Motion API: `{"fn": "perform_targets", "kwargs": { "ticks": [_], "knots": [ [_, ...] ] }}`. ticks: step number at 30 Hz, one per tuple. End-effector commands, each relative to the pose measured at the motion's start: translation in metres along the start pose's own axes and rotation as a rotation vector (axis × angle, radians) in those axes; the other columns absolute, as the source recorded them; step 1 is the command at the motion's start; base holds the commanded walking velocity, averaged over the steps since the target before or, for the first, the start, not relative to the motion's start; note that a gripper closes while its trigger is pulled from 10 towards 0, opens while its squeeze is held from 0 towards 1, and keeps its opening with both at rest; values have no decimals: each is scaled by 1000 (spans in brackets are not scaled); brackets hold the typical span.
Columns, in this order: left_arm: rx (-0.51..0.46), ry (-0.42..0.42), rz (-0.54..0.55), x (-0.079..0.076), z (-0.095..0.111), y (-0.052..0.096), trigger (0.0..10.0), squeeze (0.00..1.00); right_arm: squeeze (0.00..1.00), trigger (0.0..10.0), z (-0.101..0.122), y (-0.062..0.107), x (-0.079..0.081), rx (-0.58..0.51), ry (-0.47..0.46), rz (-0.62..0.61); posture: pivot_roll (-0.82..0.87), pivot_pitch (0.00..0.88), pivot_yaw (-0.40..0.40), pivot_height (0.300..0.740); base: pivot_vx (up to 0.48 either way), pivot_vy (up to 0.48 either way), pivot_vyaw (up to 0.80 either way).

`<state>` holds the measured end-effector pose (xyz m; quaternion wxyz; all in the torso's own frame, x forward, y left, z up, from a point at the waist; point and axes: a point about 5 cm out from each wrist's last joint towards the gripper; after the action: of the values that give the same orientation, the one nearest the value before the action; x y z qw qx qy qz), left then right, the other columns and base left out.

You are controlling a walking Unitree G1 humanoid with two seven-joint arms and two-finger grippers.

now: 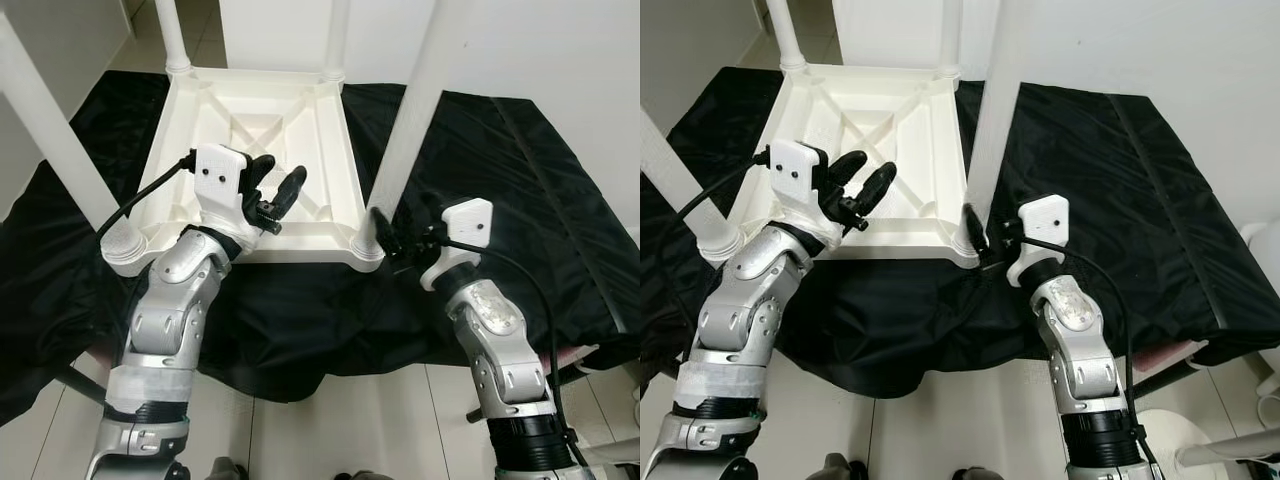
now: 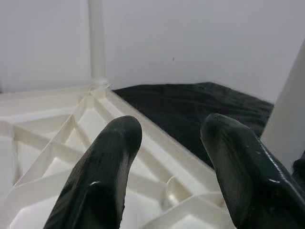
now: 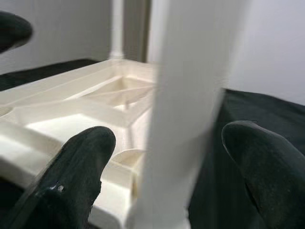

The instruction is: Building children table

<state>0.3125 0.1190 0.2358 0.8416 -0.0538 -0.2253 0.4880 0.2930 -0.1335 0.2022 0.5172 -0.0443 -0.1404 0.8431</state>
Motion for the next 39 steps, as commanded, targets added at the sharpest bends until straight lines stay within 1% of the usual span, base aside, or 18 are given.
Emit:
{"fn": "perform_targets", "kwargs": {
  "ticks": [1, 4, 6, 9, 10, 12, 13, 17, 19, 20, 22, 25, 26, 27, 28, 32, 33, 39],
  "knots": [
    [30, -9, 5, 1, -3, 5, 10000, 0, 0, 10000, -4, 3, 0, 28, -12, 16, -53, 97, -54, 740, 0, 0, 0],
    [43, -27, -79, -1, -6, 16, 10000, 0, 0, 10000, -6, 4, 0, 41, -17, 36, -43, 95, -59, 740, 0, 0, 0],
    [17, 10, -226, -14, -3, 29, 10000, 0, 0, 10000, -7, 1, -1, 38, -22, 24, -34, 91, -62, 740, 0, 0, 0],
    [0, -3, -292, -21, -1, 36, 10000, 0, 0, 10000, -7, -2, -2, 28, -25, 12, -30, 90, -62, 740, 0, 0, 0],
    [-14, -19, -394, -31, -1, 47, 10000, 0, 0, 10000, -6, -9, -3, 15, -16, -14, -27, 89, -63, 740, 0, 0, 0],
    [-14, -19, -394, -31, -1, 47, 10000, 0, 0, 10000, -6, -9, -3, 15, -16, -14, -27, 89, -63, 740, 0, 0, 0],
    [9, 10, -582, -50, -5, 68, 10000, 0, 0, 10000, -2, -24, -4, -4, 2, -64, -22, 87, -62, 740, 0, 0, 0],
    [30, 73, -657, -57, -7, 76, 10000, 0, 0, 10000, 2, -32, -4, -15, 15, -87, -21, 87, -62, 740, 0, 0, 0],
    [40, 169, -712, -63, -6, 81, 10000, 0, 0, 10000, 7, -43, -2, -39, 13, -96, -20, 94, -65, 740, 0, 0, 0],
    [40, 169, -712, -63, -6, 81, 10000, 0, 0, 10000, 7, -43, -2, -39, 13, -96, -20, 94, -65, 740, 0, 0, 0],
    [39, 242, -771, -67, -2, 87, 10000, 0, 0, 10000, 13, -51, 0, -62, 13, -100, -20, 96, -66, 740, 0, 0, 0],
    [38, 267, -807, -70, 1, 91, 10000, 0, 0, 10000, 17, -56, 1, -76, 11, -106, -19, 99, -69, 740, 0, 0, 0],
    [35, 272, -817, -71, 2, 92, 10000, 0, 0, 3451, 18, -58, 0, -80, 12, -113, -19, 102, -71, 740, 0, 0, 0],
    [35, 272, -817, -71, 2, 92, 10000, 0, 0, 3451, 18, -58, 0, -80, 12, -113, -19, 102, -71, 740, 0, 0, 0],
    [34, 276, -831, -73, 3, 94, 10000, 0, 0, 0, 18, -59, 0, -80, 9, -119, -19, 104, -72, 740, 0, 0, 0],
    [25, 291, -895, -80, 3, 100, 10000, 0, 0, 0, 17, -62, -3, -75, -8, -147, -23, 113, -78, 740, 0, 0, 0],
    [23, 296, -913, -81, 4, 101, 10000, 0, 0, 10000, 16, -62, -3, -68, -14, -158, -24, 114, -79, 740, 0, 0, 0],
    [9, 334, -953, -83, 9, 101, 10000, 0, 0, 10000, 6, -61, -2, -30, -19, -194, -35, 120, -78, 740, 0, 0, 0]
  ]
}}
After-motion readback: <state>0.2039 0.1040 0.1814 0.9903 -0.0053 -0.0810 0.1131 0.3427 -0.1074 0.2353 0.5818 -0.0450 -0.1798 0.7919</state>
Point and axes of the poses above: a point about 5 cm out from each wrist's last joint towards the gripper, its own y axis pointing back from the gripper into the wrist, its own z axis along the axis of the wrist's last joint, x = y × z, and after that the axes turned 15 degrees about -y, right-handed
